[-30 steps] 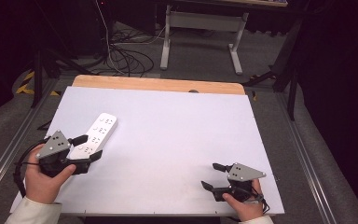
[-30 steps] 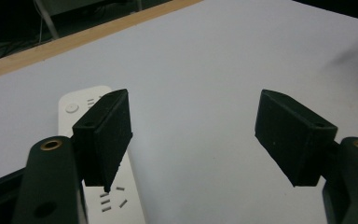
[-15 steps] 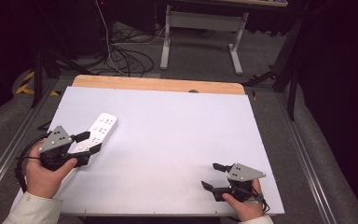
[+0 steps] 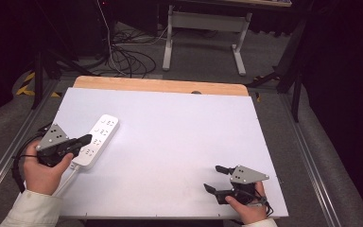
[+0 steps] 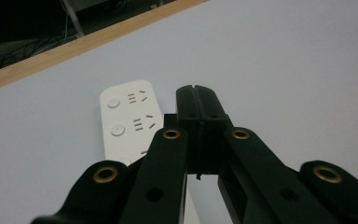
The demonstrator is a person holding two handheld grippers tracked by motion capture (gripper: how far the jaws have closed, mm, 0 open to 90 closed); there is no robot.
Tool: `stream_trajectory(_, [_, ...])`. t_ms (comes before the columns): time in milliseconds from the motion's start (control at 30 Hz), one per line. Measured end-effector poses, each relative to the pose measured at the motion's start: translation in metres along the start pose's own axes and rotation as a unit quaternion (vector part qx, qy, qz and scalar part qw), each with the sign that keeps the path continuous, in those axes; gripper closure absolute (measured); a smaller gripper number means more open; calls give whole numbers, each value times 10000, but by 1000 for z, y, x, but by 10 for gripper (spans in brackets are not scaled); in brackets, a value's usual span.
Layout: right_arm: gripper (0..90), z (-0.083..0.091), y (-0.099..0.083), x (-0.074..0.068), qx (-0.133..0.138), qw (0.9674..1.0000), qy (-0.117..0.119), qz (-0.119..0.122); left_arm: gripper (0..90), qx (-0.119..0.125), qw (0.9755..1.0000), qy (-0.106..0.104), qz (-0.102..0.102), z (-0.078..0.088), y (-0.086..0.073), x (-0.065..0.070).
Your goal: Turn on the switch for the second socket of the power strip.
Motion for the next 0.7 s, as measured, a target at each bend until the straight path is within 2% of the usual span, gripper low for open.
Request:
stream_trajectory(100, [244,0,0,0,-6,10000,1,4,897,-112,9999,80,-24,-3,-3,-6])
stream_trajectory(300, [244,0,0,0,-21,10000,0,7,897,-202,9995,199,130,-9,-7,-20])
stream_trajectory(400, [244,0,0,0,-22,10000,4,9,897,-281,9989,241,271,-12,-10,-27])
stream_trajectory(433, [244,0,-1,0,-26,10000,4,8,897,-339,9983,273,398,-14,-13,-32])
stream_trajectory(700, [244,-1,-1,0,-44,10000,18,14,897,-629,9951,388,665,-21,-25,-46])
Point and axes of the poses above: each handheld gripper's, and its own axes: z roughly backward along the jaws, y roughly out of its top, x roughly to its right, the point moved 5 cm from there along -z, roughly forward along the jaws, and after that the axes turned 2 degrees about x, right-handed, at the moved point
